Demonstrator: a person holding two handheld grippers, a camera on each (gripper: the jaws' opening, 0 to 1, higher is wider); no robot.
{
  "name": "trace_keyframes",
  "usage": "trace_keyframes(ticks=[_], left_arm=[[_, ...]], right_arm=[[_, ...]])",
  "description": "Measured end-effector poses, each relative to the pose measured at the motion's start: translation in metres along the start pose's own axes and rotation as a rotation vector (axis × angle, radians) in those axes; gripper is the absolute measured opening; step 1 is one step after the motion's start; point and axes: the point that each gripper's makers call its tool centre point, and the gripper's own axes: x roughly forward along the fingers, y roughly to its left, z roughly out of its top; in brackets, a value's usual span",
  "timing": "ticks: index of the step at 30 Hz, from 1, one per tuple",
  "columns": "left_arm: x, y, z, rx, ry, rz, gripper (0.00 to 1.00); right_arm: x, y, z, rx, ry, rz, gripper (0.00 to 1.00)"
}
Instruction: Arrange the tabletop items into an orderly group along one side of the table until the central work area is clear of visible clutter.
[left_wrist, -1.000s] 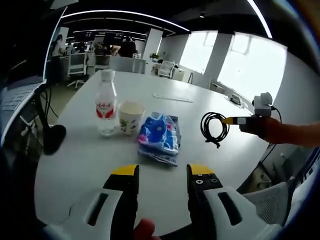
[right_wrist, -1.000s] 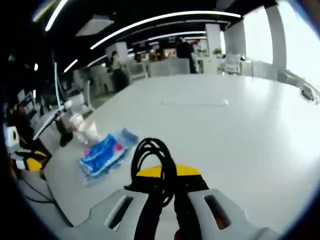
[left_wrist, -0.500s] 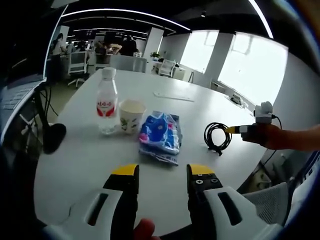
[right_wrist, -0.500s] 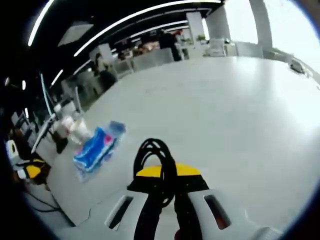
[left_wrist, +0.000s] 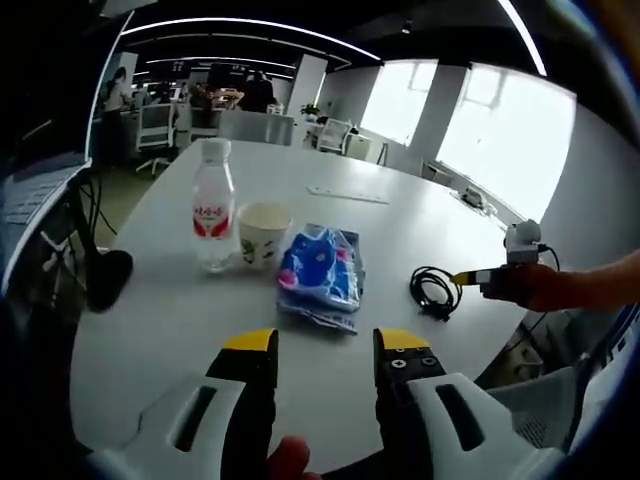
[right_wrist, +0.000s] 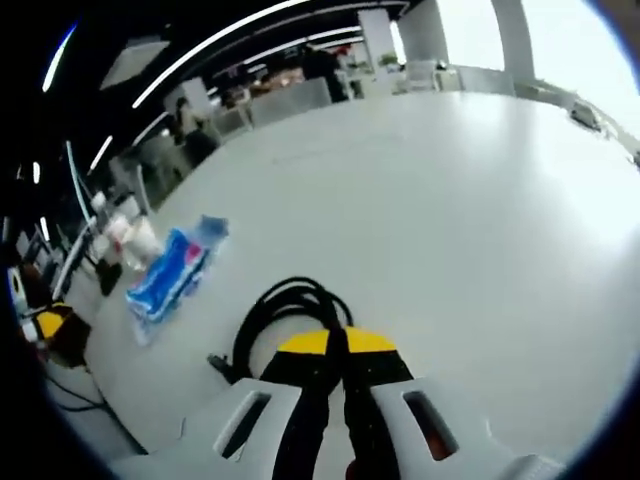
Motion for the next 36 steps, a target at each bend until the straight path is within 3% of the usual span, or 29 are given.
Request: trace_keyframes(ticks=[16, 26, 34, 36], left_arm=[[-0.003, -0.007, 0.003, -0.002, -0.026, 0.001, 0.37], [-0.005, -0.006, 0.002, 0.015, -0.021, 0.008, 0.37], [-0.007, -0.007, -0.005, -0.007, -0.026, 0.026, 0.37], [-0.007, -0.011, -0.008, 0.022, -0.017, 0.025, 0.37]], right_arm=[[0.002, -0.006, -0.004, -0.02, 0.018, -0.005, 0.03], [-0.004, -0.008, -0.009, -0.008, 0.014, 0.002, 0.1], [-0.018, -0.004, -0.019, -0.042, 0.025, 0.022, 0.12], [-0.021, 0.003, -0.021, -0.098, 0.041, 0.031, 0.12]])
